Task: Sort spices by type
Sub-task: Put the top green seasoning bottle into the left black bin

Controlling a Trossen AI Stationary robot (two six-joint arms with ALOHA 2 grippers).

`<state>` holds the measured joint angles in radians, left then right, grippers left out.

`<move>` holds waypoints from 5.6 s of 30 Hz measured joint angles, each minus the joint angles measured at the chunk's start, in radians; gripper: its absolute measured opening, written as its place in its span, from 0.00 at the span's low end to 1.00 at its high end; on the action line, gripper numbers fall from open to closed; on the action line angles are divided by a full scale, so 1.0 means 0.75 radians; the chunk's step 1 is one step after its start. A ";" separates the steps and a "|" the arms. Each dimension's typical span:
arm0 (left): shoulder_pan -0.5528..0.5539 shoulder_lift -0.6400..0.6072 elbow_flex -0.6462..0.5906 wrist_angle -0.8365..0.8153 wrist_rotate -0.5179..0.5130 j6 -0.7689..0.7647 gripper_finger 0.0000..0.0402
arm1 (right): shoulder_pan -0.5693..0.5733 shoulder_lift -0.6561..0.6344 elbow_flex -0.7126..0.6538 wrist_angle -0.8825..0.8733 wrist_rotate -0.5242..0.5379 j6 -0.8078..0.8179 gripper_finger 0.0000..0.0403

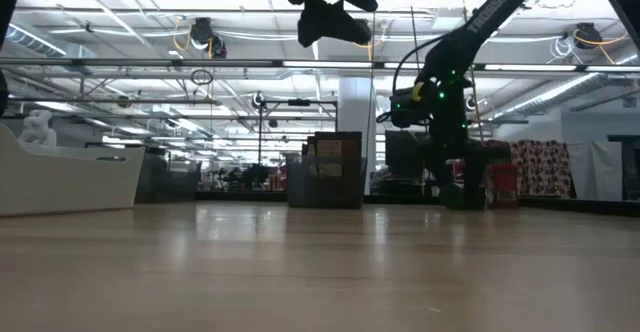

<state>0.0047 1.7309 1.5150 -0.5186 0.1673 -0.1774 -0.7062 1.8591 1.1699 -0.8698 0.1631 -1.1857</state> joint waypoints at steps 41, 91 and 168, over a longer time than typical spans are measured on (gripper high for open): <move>-0.063 -0.367 -0.177 -0.137 -0.337 -0.081 0.60 | 0.659 -0.412 -0.516 1.530 -1.441 1.053 0.44; -0.105 -0.366 -0.200 -0.088 -0.331 -0.154 0.60 | 0.703 -0.060 -0.542 1.879 -1.293 1.461 0.74; 0.046 0.202 -0.200 0.234 0.375 0.953 0.94 | 0.609 -0.853 -0.542 0.396 -0.947 1.590 0.73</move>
<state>0.0391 1.8821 1.3652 -0.3429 0.4482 0.5377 -0.2493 1.2190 0.7631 -0.5724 -0.5468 0.0071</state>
